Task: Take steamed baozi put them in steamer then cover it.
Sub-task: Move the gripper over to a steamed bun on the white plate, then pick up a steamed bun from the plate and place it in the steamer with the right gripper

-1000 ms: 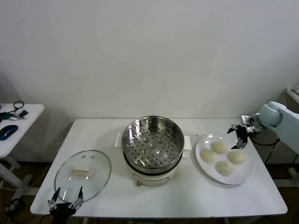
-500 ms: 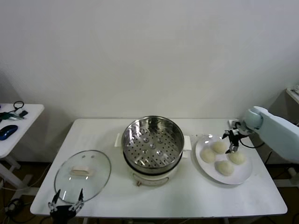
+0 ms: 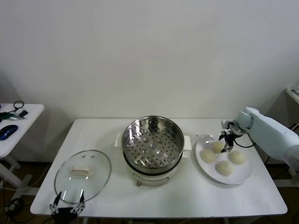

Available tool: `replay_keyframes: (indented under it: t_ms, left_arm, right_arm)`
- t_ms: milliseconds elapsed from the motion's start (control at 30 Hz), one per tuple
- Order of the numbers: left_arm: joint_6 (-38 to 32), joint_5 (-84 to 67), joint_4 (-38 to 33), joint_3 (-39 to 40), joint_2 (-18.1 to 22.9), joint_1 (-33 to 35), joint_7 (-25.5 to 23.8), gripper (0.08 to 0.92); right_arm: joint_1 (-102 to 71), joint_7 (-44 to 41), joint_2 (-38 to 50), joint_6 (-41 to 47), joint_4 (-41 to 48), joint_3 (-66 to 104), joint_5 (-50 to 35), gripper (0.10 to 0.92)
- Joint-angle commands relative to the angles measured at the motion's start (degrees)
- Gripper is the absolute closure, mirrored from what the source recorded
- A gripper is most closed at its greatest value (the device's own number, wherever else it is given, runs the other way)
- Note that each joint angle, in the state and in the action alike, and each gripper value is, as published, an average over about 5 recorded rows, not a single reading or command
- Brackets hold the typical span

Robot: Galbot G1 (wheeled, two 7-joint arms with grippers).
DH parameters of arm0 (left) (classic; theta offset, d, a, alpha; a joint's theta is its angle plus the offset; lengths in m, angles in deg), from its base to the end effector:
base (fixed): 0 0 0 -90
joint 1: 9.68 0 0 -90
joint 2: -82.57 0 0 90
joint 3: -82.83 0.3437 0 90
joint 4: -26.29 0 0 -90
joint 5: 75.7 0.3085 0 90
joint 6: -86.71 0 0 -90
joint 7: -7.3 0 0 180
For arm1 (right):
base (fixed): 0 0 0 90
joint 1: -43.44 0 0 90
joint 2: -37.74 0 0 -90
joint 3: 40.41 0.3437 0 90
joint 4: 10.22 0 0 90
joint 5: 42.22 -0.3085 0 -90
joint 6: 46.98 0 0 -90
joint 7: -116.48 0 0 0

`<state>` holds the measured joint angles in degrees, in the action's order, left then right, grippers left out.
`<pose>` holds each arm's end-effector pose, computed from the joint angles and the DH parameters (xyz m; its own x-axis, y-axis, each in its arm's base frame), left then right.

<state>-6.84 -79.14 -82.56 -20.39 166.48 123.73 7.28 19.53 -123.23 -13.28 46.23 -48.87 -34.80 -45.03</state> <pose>0.0446 0.0923 -0.3664 -0.9293 -0.1731 0.3263 -0.1194 0.9768 0.1780 0.5334 -0.2187 -0.2159 -0.1726 -0.0757 0.9821 -0.9796 0.1179 -0.1630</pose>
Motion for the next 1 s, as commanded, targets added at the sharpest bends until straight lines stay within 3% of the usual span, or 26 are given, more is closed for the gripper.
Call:
replay_keyframes:
  t_ms: [33, 233, 433, 600, 833, 1000]
  left_arm:
    - [-0.1, 0.2, 0.1, 0.1, 0.1, 0.1, 0.0, 0.177]
    - [-0.1, 0.8, -0.4, 0.4, 0.2, 0.3, 0.0, 0.177]
    - [-0.2, 1.4, -0.4, 1.1, 0.1, 0.3, 0.0, 0.177]
    - [-0.2, 1.7, -0.6, 1.4, 0.1, 0.3, 0.0, 0.177]
    - [-0.2, 1.8, -1.1, 1.5, 0.2, 0.6, 0.1, 0.177]
    - [-0.3, 1.7, -1.7, 1.3, 0.3, 1.0, 0.2, 0.177]
  right_arm:
    - [0.3, 0.0, -1.1, 0.0, 1.1, 0.0, -0.1, 0.308]
    - [10.0, -1.7, 2.4, -1.7, -8.0, -7.3, -4.1, 0.313]
    - [34.4, -3.3, 3.3, -11.6, -20.4, -26.1, -9.0, 0.315]
    - [47.7, -3.7, 0.0, -18.5, -30.1, -30.3, -10.9, 0.342]
    - [52.0, -2.0, -4.0, -22.6, -49.6, -30.0, -9.4, 0.346]
    - [46.7, 1.4, -6.5, -25.8, -55.6, -29.5, -3.9, 0.347]
